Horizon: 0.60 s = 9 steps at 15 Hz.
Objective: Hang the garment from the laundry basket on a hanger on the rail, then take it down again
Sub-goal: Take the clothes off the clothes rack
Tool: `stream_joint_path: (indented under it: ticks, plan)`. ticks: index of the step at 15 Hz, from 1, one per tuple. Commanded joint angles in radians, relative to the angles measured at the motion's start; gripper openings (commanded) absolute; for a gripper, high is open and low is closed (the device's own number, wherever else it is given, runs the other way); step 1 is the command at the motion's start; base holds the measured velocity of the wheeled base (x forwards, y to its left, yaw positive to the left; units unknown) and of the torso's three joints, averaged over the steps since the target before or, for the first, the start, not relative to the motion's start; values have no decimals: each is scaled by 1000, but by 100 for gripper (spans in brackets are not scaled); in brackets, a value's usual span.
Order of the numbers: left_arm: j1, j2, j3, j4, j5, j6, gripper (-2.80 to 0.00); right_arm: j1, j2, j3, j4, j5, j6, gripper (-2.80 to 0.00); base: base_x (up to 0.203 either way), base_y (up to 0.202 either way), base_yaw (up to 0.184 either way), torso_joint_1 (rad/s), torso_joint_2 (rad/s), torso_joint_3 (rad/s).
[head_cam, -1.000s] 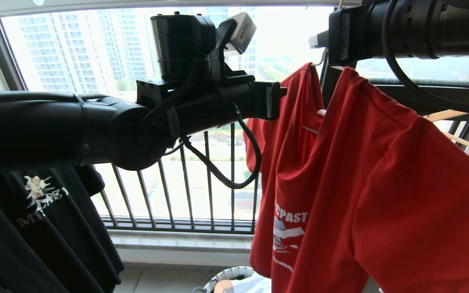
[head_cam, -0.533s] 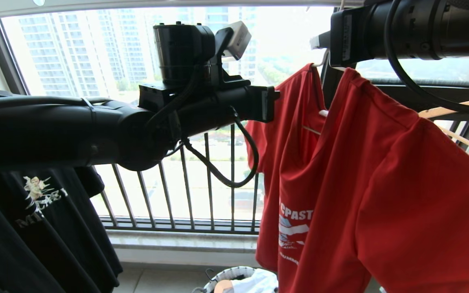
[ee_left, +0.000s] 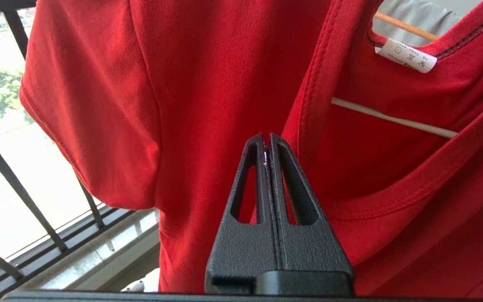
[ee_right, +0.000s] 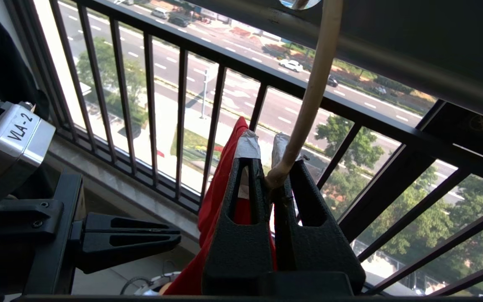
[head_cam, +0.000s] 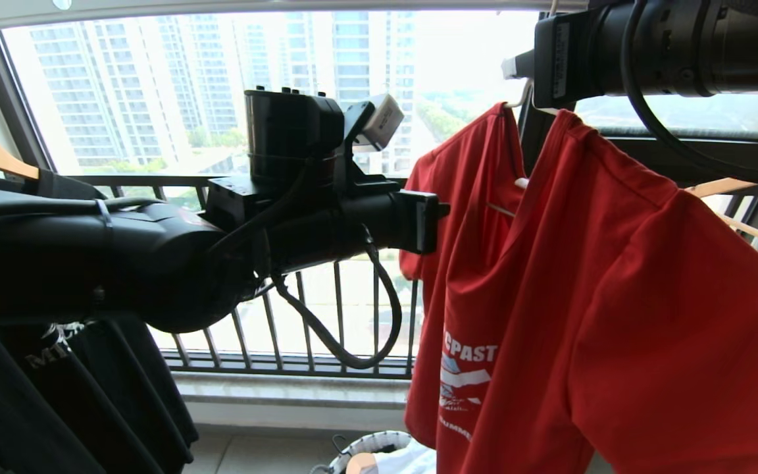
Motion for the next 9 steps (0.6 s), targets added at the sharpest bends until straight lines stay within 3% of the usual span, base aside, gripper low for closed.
stream_joint_path:
  ticks: [1, 3, 4, 9]
  plan:
    - [-1, -38, 72, -22, 0, -2, -280, 1, 6, 6, 1, -1, 9, -280, 0, 0, 0, 0, 0, 0]
    - [-1, -122, 159, -88, -5, -4, -280, 1, 6, 11, 0, -1, 20, -280, 0, 0, 0, 0, 0, 0]
    - [-1, -171, 196, -109, -7, -4, -280, 1, 5, 11, -1, -1, 20, 0, 0, 0, 0, 0, 0, 0]
    - [-1, -340, 343, -118, -1, -3, -280, 1, -53, 70, 0, -1, 21, 0, 0, 0, 0, 0, 0, 0]
